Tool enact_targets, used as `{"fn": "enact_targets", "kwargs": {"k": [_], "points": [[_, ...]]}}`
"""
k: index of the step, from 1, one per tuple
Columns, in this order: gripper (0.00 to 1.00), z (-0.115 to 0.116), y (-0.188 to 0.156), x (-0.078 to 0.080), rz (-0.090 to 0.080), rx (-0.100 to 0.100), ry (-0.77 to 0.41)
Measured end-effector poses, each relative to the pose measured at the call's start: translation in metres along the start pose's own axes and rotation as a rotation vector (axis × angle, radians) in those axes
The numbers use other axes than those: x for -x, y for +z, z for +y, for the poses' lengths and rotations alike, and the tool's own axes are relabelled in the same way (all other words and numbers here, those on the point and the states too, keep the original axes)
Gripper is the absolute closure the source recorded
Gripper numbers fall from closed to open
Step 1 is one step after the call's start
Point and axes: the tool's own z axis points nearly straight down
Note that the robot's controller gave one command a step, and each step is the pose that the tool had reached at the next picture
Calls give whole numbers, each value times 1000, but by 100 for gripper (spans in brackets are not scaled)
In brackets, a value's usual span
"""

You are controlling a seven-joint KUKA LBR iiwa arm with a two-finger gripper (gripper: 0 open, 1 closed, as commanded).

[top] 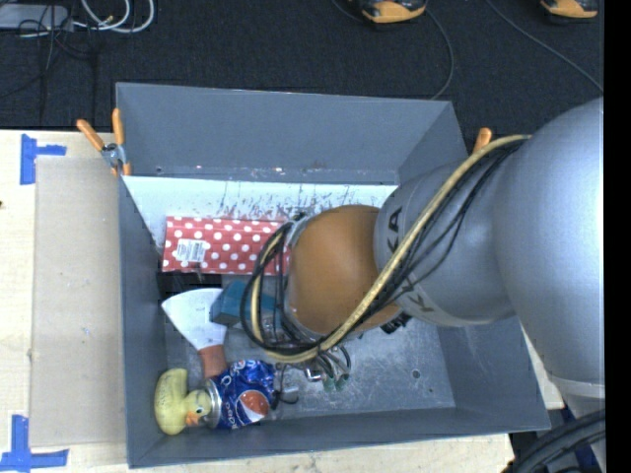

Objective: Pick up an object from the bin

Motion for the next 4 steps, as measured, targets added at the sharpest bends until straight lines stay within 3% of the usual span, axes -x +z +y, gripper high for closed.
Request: {"fn": "enact_targets", "kwargs": {"k": [1, 2, 3, 4], "points": [[0, 11, 31, 4, 7, 0, -84], [0, 14, 1, 9, -2, 1, -82], [0, 11, 32, 3, 11, 0, -82], [100, 19, 37, 17, -1, 0, -234]]}}
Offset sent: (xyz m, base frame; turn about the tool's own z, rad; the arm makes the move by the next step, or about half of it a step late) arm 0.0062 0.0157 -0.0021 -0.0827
